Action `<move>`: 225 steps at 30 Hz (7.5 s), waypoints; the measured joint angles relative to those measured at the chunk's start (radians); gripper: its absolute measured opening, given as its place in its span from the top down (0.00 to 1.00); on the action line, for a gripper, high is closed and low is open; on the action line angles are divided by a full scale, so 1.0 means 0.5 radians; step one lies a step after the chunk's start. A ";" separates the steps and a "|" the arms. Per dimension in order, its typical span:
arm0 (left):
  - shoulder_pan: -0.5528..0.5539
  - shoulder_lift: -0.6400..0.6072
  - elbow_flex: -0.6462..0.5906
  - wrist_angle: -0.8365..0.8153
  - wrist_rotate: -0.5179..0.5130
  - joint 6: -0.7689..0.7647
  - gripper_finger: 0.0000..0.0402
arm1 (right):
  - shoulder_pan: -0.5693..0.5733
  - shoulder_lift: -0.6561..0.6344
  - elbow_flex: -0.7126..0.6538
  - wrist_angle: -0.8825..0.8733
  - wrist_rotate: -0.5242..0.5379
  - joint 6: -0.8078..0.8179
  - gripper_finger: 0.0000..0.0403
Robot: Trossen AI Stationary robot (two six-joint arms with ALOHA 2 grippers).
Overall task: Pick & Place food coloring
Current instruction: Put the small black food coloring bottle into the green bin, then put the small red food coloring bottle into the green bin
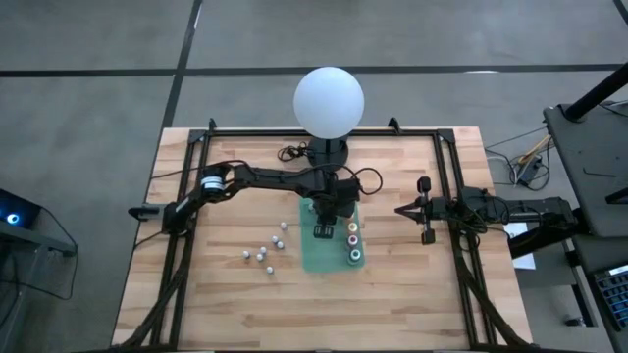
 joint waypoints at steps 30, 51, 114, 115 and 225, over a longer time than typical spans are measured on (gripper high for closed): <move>-0.016 0.026 -0.003 -0.007 -0.113 0.147 0.89 | 0.001 0.000 0.000 0.000 -0.001 0.003 0.98; -0.050 0.048 -0.003 -0.014 -0.113 0.198 0.89 | 0.000 0.000 0.000 0.000 -0.001 0.001 0.98; -0.055 0.072 -0.003 0.022 -0.114 0.218 0.72 | 0.001 0.000 0.000 -0.001 0.000 0.000 0.98; -0.055 0.072 -0.003 0.022 -0.117 0.218 0.71 | 0.001 0.000 0.000 0.000 0.000 0.002 0.98; -0.097 -1.831 -1.500 0.023 -0.036 -0.023 1.00 | 0.001 0.012 0.001 0.000 0.000 0.000 0.98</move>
